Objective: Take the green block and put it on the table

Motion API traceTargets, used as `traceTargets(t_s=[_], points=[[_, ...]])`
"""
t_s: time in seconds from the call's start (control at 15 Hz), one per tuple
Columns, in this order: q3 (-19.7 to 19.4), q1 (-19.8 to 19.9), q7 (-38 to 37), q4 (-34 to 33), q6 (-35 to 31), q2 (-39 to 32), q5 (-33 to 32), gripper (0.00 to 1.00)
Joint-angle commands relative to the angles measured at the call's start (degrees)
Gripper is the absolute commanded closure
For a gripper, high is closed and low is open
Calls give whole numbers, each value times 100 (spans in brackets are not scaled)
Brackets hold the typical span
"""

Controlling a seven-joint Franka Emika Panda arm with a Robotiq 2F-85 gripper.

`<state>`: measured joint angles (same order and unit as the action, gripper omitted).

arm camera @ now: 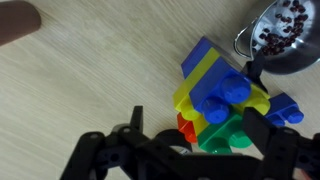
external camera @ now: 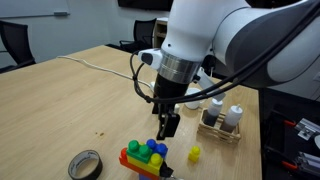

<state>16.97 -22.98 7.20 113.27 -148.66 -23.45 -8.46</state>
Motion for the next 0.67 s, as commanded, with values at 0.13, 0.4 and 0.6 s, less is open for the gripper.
traceTargets(t_s=[0.13, 0.4, 0.6], points=[[-32, -204, -259, -711, 318, -352, -73, 0], [81, -214, -509, -1003, 449, -603, 241, 0], [56, -337, -697, -1212, 352, -822, 265, 0]])
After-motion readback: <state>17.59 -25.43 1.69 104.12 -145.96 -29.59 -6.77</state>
